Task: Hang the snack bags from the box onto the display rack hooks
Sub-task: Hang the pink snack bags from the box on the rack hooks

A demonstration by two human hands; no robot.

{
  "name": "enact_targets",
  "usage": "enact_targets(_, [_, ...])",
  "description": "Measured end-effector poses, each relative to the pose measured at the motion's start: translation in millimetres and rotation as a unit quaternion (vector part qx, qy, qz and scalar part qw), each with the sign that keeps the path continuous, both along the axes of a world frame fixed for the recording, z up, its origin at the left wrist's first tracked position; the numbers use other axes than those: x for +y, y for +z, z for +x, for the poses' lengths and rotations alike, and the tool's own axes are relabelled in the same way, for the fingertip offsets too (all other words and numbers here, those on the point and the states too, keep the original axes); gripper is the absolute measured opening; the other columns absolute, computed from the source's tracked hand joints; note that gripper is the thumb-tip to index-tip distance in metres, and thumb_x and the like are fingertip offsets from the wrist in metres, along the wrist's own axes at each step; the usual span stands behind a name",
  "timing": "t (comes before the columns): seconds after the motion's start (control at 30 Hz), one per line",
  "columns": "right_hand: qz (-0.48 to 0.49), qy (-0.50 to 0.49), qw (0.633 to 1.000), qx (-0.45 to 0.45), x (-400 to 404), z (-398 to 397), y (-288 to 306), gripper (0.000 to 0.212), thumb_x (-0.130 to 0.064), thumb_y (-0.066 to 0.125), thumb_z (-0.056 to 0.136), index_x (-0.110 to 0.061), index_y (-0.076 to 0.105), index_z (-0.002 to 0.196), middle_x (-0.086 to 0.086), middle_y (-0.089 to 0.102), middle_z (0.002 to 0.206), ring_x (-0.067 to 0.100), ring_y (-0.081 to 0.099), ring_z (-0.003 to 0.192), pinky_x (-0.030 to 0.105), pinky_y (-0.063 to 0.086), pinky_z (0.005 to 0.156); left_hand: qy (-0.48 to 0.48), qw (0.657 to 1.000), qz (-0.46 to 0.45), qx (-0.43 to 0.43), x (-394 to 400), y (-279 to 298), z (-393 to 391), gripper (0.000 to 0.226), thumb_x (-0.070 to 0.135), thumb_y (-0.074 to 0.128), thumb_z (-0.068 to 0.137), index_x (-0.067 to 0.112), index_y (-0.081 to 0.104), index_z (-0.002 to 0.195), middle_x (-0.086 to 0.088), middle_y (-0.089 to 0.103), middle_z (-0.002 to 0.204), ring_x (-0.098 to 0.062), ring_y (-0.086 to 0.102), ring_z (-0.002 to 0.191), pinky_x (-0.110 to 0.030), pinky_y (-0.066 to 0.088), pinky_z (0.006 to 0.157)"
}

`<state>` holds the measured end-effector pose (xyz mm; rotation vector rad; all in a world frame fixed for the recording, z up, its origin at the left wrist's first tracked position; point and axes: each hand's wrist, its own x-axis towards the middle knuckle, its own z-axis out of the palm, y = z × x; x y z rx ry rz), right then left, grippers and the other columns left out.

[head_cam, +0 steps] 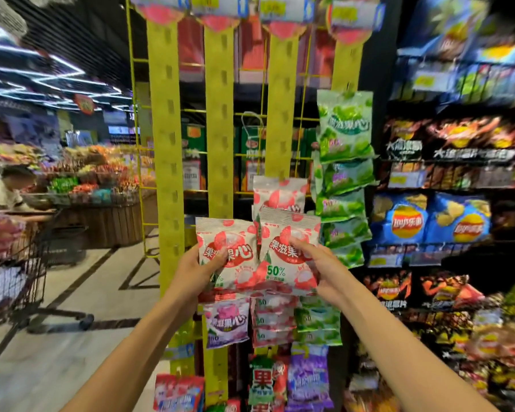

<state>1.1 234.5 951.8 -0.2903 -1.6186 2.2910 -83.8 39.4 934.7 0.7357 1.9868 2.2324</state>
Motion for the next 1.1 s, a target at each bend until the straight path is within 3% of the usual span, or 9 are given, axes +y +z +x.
enact_targets(0.1, [0.011, -0.015, 1.000, 0.010, 3.3, -6.5, 21.7, 0.042, -0.020, 0.066, 0.084, -0.001, 0.059, 0.121, 0.017, 0.070, 0.105, 0.025, 0.068, 0.094, 0.038, 0.058, 0.077, 0.000, 1.000, 0.011, 0.011, 2.6, 26.0, -4.6, 0.023, 0.016, 0.059, 0.090, 0.012, 0.061, 0.112, -0.001, 0.070, 0.099, -0.016, 0.066, 0.088, -0.024, 0.054, 0.068])
enact_targets(0.23, [0.036, -0.019, 0.999, 0.031, 5.3, -15.8, 54.8, 0.043, -0.037, 0.062, 0.085, -0.007, 0.064, 0.115, 0.017, 0.069, 0.108, 0.026, 0.067, 0.099, 0.042, 0.054, 0.087, 0.010, 0.999, 0.008, 0.043, 4.0, 59.7, -13.1, 0.024, 0.019, 0.059, 0.090, 0.011, 0.062, 0.112, -0.005, 0.070, 0.103, -0.024, 0.066, 0.093, -0.038, 0.053, 0.079])
enact_targets(0.37, [0.069, -0.054, 0.996, 0.033, 12.0, -37.9, 86.7, 0.073, -0.065, 0.063, 0.072, -0.017, 0.057, 0.126, 0.013, 0.066, 0.118, 0.029, 0.064, 0.107, 0.051, 0.050, 0.094, 0.002, 0.998, 0.027, 0.056, 3.4, 91.6, -23.3, 0.007, 0.016, 0.058, 0.090, 0.016, 0.064, 0.095, 0.001, 0.073, 0.084, -0.013, 0.071, 0.069, -0.028, 0.057, 0.061])
enact_targets(0.5, [0.088, -0.103, 0.990, 0.038, 17.5, -65.2, 113.8, 0.087, -0.074, 0.060, 0.068, -0.012, 0.055, 0.128, 0.013, 0.063, 0.122, 0.028, 0.062, 0.109, 0.050, 0.051, 0.093, 0.010, 0.997, 0.048, 0.065, -0.2, 111.8, -34.4, 0.007, 0.015, 0.059, 0.090, 0.016, 0.064, 0.094, 0.004, 0.074, 0.077, -0.011, 0.070, 0.064, -0.028, 0.058, 0.060])
enact_targets(0.63, [0.093, -0.174, 0.980, 0.018, 35.7, -108.4, 124.7, 0.123, -0.086, 0.055, 0.035, -0.009, 0.049, 0.131, 0.011, 0.059, 0.127, 0.030, 0.059, 0.111, 0.047, 0.049, 0.094, 0.011, 0.996, 0.058, 0.067, -4.5, 119.5, -41.5, 0.009, 0.014, 0.058, 0.090, 0.013, 0.063, 0.097, -0.003, 0.072, 0.087, -0.010, 0.071, 0.064, -0.025, 0.057, 0.055])
enact_targets(0.7, [0.101, -0.192, 0.976, 0.022, 38.2, -121.0, 129.6, 0.114, -0.081, 0.056, 0.048, -0.007, 0.045, 0.134, 0.011, 0.057, 0.128, 0.031, 0.058, 0.111, 0.047, 0.050, 0.094, 0.008, 0.996, 0.061, 0.062, -6.3, 119.4, -44.2, 0.009, 0.014, 0.058, 0.090, 0.013, 0.063, 0.098, -0.002, 0.072, 0.086, -0.011, 0.071, 0.064, -0.024, 0.057, 0.054])
enact_targets(0.83, [0.109, -0.252, 0.962, -0.003, 12.4, -105.1, 143.8, 0.071, -0.050, 0.057, 0.085, 0.000, 0.041, 0.132, 0.015, 0.055, 0.126, 0.033, 0.058, 0.108, 0.042, 0.050, 0.091, 0.014, 0.997, 0.059, 0.057, -9.1, 115.7, -47.7, 0.007, 0.013, 0.059, 0.089, 0.014, 0.063, 0.094, -0.002, 0.073, 0.084, -0.012, 0.071, 0.065, -0.026, 0.058, 0.057])
enact_targets(0.97, [0.114, -0.275, 0.954, -0.035, 15.8, -108.9, 127.8, 0.055, -0.040, 0.056, 0.088, 0.001, 0.048, 0.124, 0.015, 0.061, 0.116, 0.029, 0.061, 0.098, 0.036, 0.048, 0.074, 0.013, 0.997, 0.059, 0.045, -10.8, 114.6, -49.2, 0.006, 0.013, 0.059, 0.090, 0.012, 0.063, 0.094, 0.003, 0.074, 0.075, -0.013, 0.071, 0.063, -0.023, 0.056, 0.051])
enact_targets(1.1, [0.144, -0.269, 0.949, -0.078, 18.8, -103.0, 108.2, 0.045, -0.041, 0.054, 0.088, -0.002, 0.053, 0.111, 0.012, 0.054, 0.096, 0.022, 0.050, 0.068, 0.028, 0.036, 0.049, 0.017, 0.997, 0.069, 0.033, -9.1, 116.8, -49.9, 0.007, 0.014, 0.060, 0.090, 0.013, 0.064, 0.095, 0.002, 0.074, 0.078, -0.013, 0.071, 0.062, -0.025, 0.055, 0.051])
